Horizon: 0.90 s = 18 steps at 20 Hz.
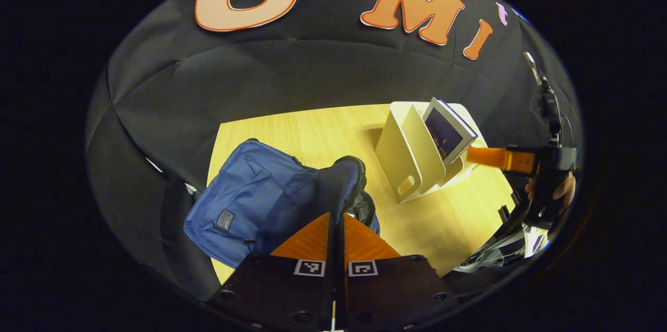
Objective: Open the schoolbag, grab two books from the bookshelf and put them into the schoolbag.
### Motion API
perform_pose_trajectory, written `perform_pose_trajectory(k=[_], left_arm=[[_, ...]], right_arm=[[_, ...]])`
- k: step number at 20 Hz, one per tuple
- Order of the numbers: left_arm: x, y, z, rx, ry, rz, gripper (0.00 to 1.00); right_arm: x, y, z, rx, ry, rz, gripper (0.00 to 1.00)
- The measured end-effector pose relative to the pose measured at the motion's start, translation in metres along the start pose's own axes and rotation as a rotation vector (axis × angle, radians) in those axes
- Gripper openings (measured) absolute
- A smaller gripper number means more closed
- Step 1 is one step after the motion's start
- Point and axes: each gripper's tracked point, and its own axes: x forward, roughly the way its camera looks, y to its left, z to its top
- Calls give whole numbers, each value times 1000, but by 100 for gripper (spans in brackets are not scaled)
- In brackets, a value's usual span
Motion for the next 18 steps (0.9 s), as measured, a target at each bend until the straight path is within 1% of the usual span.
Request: perform_pose_trajectory(k=[2,4,6,7,11,14,15,16,18], left_arm=[[3,-1,-1,-3,0,3,2],[3,-3,-3,-8,1,2,2],[4,-2,-4,-13,-2,2,2],[4,-2,-6,-19,-3,1,2],[6,-1,-13,-54,-1,-7,2],[7,-1,-18,-73,3,-10,2],[7,-1,-20,-81,7,-10,2],[8,-2,-21,-84,7,-12,2],[10,-2,-23,-91,9,-15,2]], right_arm=[[-2,-23,20,-43,4,-34,97],[7,-40,34,-102,34,-65,97],[16,-46,39,-155,98,-58,97],[22,-43,41,-169,138,-40,97],[60,-46,56,-212,243,-42,97],[81,-42,49,-217,358,-22,97],[89,-45,48,-222,385,-37,91],[97,-51,46,-228,405,-59,88],[108,-56,37,-243,445,-87,74]])
